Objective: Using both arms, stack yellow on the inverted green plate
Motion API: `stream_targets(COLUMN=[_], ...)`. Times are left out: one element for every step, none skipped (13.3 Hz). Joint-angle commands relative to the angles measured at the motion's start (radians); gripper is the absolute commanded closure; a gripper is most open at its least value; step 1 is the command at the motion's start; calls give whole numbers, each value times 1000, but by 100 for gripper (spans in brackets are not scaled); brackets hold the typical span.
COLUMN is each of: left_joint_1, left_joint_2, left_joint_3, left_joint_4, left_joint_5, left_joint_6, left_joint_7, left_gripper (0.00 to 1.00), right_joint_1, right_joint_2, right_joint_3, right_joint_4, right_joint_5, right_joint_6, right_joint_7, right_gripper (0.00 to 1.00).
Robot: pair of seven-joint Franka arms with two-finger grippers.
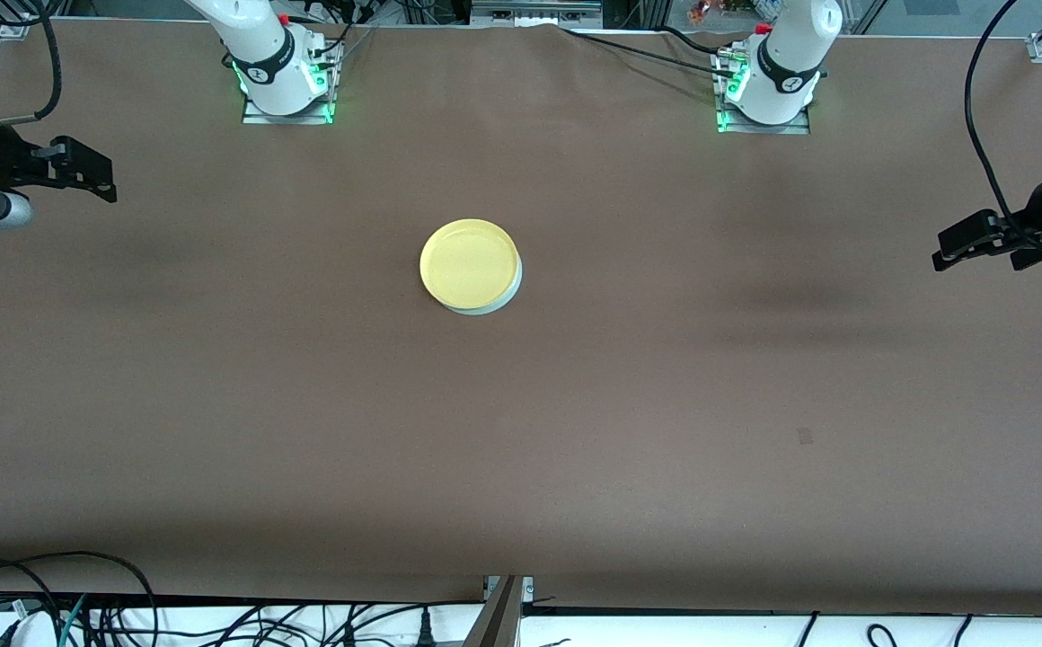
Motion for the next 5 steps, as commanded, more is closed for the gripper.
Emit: stream_targets(left_joint_1=[5, 5, 6, 6, 6], left_joint_2=[8, 8, 8, 8, 8], left_joint_3=[-5, -5, -4, -4, -4], left_joint_4=[20, 20, 20, 22, 27], left_joint_5=[18, 17, 15, 17, 17], left_joint_6=[-1, -1, -1, -1, -1], left_joint_7=[8, 8, 8, 8, 8], left_gripper=[0, 0, 0, 0, 0], right_joint_1=[-12, -12, -14, -14, -12], right_joint_2=[13, 15, 21, 22, 22], right_joint_3=[-12, -14, -14, -14, -14], right_joint_4=[7, 10, 13, 13, 13], right_joint_5=[-12, -12, -12, -12, -12], right_joint_6=[-19, -15, -17, -18, -16], right_joint_7=[-16, -16, -19, -18, -16], right_gripper=[0, 0, 0, 0, 0])
